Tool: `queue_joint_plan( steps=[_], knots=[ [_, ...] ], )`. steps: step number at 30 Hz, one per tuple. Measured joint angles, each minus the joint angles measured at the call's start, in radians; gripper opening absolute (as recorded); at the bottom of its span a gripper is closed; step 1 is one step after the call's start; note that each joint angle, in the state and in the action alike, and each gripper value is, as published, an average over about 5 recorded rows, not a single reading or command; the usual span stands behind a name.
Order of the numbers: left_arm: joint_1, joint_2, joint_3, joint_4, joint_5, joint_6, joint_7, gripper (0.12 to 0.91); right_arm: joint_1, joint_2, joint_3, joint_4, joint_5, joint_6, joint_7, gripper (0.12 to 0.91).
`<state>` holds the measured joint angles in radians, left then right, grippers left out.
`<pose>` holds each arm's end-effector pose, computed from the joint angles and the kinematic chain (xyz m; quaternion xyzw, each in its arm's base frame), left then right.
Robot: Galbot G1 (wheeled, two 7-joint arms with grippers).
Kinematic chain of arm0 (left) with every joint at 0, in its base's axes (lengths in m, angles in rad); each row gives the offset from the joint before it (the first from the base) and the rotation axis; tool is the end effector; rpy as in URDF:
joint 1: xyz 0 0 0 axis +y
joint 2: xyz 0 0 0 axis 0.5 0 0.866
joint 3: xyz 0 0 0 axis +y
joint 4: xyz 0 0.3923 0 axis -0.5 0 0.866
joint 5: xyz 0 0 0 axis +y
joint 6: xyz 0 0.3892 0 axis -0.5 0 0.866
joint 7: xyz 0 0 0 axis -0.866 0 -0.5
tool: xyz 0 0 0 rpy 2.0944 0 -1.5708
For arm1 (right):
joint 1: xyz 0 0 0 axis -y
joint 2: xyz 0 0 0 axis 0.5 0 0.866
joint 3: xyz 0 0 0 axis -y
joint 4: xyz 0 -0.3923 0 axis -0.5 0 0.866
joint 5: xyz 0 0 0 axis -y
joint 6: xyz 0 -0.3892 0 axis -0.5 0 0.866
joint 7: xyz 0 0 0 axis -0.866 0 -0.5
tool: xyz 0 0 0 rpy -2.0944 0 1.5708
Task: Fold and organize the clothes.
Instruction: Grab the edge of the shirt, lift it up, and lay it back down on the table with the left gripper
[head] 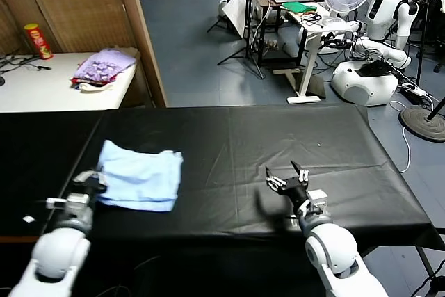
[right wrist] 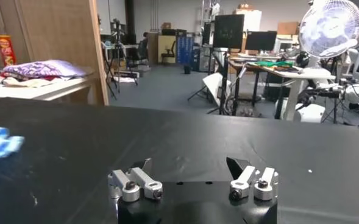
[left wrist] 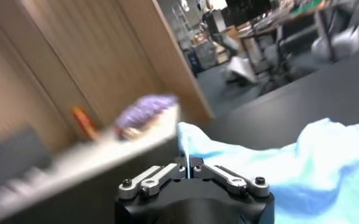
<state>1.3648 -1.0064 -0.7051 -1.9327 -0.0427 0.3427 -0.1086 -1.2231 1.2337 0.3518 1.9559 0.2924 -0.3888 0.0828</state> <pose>0.2839 0.1917 -0.2827 0.0867 -0.9522 -0.2740 0.1038 0.3057 -0.0232 -0.3109 0.0969 -0.9874 0.0253 0.1225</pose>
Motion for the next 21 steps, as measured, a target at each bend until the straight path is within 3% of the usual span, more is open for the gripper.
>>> queue_joint_plan(
  steps=[4, 7, 9, 14, 21],
  knots=[
    [0.006, 0.078, -0.036, -0.042, -0.011, 0.049, -0.019, 0.141, 0.000, 0.002, -0.002, 0.000, 0.005, -0.001, 0.000, 0.798],
    [-0.003, 0.090, -0.025, -0.098, -0.092, 0.088, -0.044, 0.141, -0.006, 0.004, -0.002, -0.001, 0.004, -0.001, -0.001, 0.798],
    [-0.011, 0.077, 0.002, -0.139, -0.172, 0.088, -0.053, 0.141, -0.011, 0.003, 0.000, -0.001, 0.002, -0.001, -0.002, 0.798],
    [-0.045, -0.010, 0.145, -0.178, -0.300, 0.036, -0.022, 0.141, -0.030, -0.003, 0.012, 0.004, 0.000, 0.007, -0.011, 0.798],
    [-0.108, -0.184, 0.364, -0.114, -0.310, 0.013, 0.001, 0.146, -0.038, -0.028, 0.004, 0.014, 0.019, 0.036, -0.054, 0.798]
  ],
)
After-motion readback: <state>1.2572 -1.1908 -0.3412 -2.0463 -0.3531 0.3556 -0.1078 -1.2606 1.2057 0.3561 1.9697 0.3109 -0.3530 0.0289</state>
